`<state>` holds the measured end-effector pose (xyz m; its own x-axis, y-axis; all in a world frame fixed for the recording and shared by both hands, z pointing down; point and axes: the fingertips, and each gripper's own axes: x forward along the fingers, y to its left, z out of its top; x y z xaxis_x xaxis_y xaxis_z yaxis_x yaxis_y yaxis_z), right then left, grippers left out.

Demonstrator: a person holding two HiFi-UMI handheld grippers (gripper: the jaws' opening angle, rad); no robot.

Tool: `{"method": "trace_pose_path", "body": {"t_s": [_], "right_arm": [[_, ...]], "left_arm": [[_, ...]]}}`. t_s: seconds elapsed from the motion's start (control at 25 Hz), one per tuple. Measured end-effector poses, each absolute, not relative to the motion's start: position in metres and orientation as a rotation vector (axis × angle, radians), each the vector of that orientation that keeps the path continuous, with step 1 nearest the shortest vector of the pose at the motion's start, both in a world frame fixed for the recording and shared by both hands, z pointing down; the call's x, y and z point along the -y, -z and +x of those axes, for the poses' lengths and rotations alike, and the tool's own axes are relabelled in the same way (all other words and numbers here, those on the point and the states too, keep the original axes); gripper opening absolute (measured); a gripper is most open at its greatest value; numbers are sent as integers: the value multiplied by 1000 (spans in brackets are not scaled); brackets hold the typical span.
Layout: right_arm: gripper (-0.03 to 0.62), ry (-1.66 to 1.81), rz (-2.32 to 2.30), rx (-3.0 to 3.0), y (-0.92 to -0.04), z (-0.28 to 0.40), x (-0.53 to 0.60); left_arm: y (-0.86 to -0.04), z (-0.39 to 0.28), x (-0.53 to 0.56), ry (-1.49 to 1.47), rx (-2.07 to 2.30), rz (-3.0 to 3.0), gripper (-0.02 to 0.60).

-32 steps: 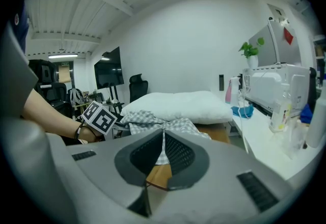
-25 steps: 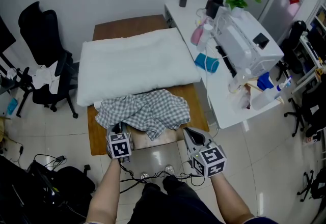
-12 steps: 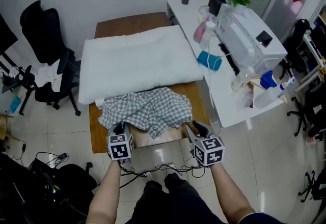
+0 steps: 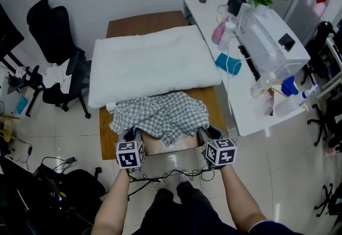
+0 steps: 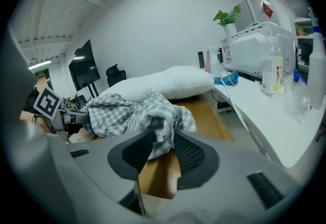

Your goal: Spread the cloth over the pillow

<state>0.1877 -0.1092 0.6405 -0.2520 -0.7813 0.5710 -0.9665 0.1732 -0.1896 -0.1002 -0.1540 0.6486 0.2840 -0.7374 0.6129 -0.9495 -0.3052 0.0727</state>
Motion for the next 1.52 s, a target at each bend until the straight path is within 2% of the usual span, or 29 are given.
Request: {"method": "trace_pose_path", "body": {"t_s": [0.24,0.28,0.4,0.48,1.52], "right_arm": [[127,-760,1651,2138,-641,180,122],[117,-747,1654,2134,-640,179,123],[32,-702,1658,2121,-637,179,124],[23,-686,1657,2135,-632,178,124],[21,-68,1639,2292,-449,185,153]], "left_arm": [[-647,-99,153,-683,1492,2146,18],[-647,-99,153,-683,1491,2148,18],[-647,-100,153,-684,1487,2155,18],[-646,-102,154,-683,1486,2162,18],[-456,-164,171,-339,1800,2355,17]]}}
